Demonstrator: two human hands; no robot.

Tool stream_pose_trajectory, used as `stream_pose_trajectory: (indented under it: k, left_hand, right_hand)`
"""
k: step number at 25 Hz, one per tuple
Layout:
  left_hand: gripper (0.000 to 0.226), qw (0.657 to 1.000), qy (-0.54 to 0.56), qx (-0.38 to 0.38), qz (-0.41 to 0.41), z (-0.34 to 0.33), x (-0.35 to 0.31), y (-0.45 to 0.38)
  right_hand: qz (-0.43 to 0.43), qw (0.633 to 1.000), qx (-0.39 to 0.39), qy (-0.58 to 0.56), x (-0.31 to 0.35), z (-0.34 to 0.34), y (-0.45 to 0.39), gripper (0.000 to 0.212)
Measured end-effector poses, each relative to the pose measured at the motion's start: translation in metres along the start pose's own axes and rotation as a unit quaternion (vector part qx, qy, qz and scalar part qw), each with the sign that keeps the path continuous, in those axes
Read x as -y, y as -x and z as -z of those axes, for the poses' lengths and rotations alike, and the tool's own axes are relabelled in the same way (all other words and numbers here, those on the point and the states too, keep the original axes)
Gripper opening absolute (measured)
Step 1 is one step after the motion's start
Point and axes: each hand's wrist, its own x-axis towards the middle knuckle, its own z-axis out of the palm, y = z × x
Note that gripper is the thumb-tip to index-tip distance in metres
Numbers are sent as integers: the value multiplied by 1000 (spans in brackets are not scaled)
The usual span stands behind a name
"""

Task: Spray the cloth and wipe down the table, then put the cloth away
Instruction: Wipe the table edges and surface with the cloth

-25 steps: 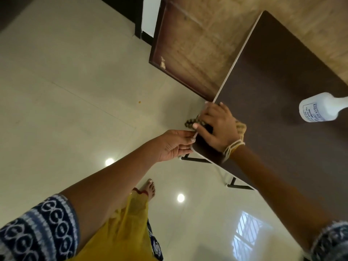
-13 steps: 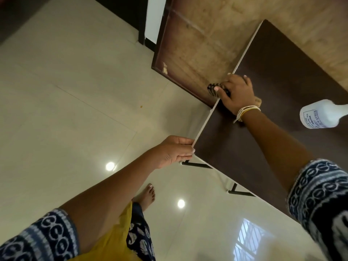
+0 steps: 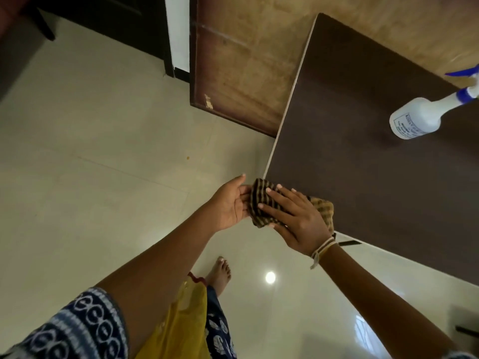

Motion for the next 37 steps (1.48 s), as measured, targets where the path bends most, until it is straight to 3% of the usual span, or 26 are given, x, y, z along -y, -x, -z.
stream_pose_trajectory:
  k: [3, 7, 9, 14, 20, 22, 25, 26, 28, 30, 33, 35, 37]
  left_hand:
    - [29, 998, -57, -9, -23, -5, 4, 0]
    - [9, 995, -59, -44, -63, -8, 9, -4]
    - [9, 993, -64, -57, -76, -9, 11, -6]
    - [19, 989, -97, -79, -81, -8, 11, -8]
    - [12, 983, -136, -99, -74, -18, 3, -12]
    - [14, 979, -147, -116, -85, -25, -3, -14]
    - [21, 971, -149, -150, -109, -41, -13, -25]
    - [20, 971, -142, -159, -110, -48, -17, -28]
    - [26, 975, -114, -166, -97, -61, -26, -35]
    - [49, 983, -54, -165, -59, -67, -34, -40]
    - [68, 987, 49, -154, -23, -66, -41, -48]
    - [67, 989, 16, -144, 3, -63, -49, -53]
    - [50, 990, -74, -114, 25, -60, -57, -59]
  right_hand:
    - [4, 999, -6, 33, -15, 4, 37, 35]
    - [-105, 991, -77, 24, -10, 3, 69, 32]
    - [-120, 989, -85, 30, 4, -5, 54, 33]
    - [-53, 995, -65, 47, 27, -22, -4, 34]
    - [-85, 995, -48, -3, -20, 14, 77, 32]
    - [-138, 987, -71, -39, -23, 19, 87, 34]
    - [-350, 925, -117, -93, -17, 21, 50, 41]
    - [-376, 915, -115, -91, -15, 20, 31, 42]
    - [-304, 948, -64, -68, -18, 21, -4, 42]
    - [-174, 983, 23, -46, -28, 24, -33, 46]
    - [-32, 991, 126, 19, -60, 31, -76, 47]
    - [8, 989, 128, 77, -96, 36, -116, 48]
    - [10, 987, 86, 137, -144, 43, -159, 49]
